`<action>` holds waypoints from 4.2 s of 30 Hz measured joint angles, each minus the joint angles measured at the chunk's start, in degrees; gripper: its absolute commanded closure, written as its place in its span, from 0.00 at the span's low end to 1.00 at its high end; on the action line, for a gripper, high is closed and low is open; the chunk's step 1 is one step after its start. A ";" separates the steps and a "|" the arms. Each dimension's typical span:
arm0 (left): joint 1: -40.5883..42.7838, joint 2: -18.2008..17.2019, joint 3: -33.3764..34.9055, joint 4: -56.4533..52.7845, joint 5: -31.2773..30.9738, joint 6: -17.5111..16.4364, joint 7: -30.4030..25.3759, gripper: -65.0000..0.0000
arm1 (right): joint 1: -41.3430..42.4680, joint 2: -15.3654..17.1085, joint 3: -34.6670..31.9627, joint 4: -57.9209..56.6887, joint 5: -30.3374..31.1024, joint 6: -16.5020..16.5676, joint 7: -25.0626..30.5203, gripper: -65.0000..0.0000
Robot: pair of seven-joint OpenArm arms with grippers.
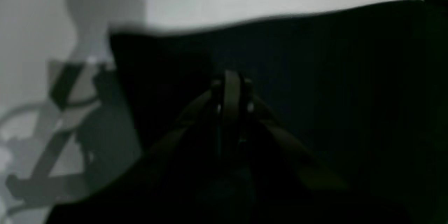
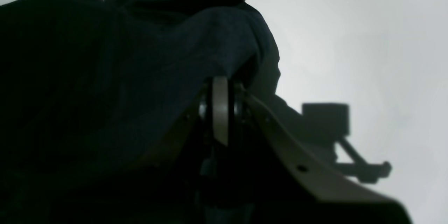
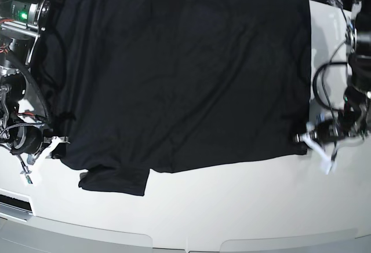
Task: Layout the t-shirt on the table in an organized manner, then fold the t-shirt properly
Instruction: 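Grasp the hem corner with the left gripper and pull it outward, then pull both hem corners apart with both grippers to flatten the shirt, then release the hem and move both grippers to the shoulder corners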
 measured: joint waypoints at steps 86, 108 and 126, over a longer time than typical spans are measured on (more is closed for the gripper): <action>-10.01 2.16 -0.66 -0.26 12.00 10.40 -14.16 1.00 | 6.19 -0.28 0.00 0.00 -1.03 -2.14 0.39 1.00; -10.97 0.33 2.75 -0.26 9.18 10.60 -2.99 0.82 | 5.95 -0.02 0.00 0.00 -2.03 -6.93 -7.19 0.49; 2.38 -12.83 -5.03 -0.22 -18.12 -7.30 9.27 1.00 | -20.44 0.96 1.05 20.39 18.49 0.39 -15.58 0.61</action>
